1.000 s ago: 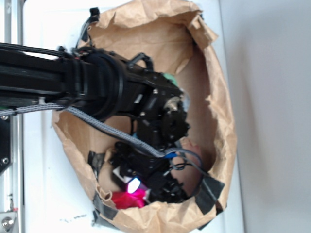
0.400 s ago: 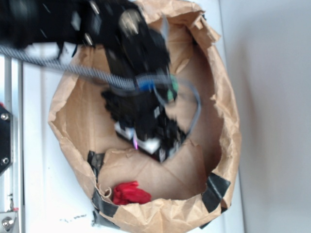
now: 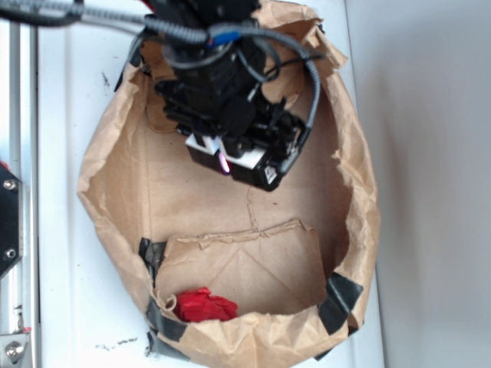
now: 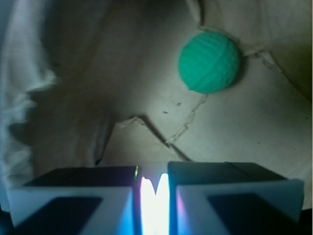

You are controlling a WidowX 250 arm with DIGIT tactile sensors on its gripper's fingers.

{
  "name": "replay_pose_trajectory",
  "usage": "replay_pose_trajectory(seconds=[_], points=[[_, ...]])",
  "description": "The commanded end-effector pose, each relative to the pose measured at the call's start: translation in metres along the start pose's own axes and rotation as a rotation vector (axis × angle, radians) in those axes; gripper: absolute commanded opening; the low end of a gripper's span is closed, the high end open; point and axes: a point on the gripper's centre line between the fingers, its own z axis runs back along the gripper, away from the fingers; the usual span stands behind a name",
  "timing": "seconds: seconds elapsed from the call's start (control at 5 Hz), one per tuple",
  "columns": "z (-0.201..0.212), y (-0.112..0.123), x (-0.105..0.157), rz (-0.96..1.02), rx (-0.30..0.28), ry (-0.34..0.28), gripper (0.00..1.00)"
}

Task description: Grab the red paper.

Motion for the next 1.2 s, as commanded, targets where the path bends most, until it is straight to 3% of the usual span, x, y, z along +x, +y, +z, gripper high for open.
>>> replay_pose_trajectory(seconds=[0.0,0.4,0.8,1.0], points=[[-0.050,0.002,-0.042,-0.072,0.186,0.135,1.00],[-0.080,0.010,-0.076,-0.144,0.283,0.273,1.00],[-0.094,0.039,-0.106,-0.167,0.440,0.413,1.00],[-0.100,0.045,-0.105,-0.170,0.451,0.400,0.84]])
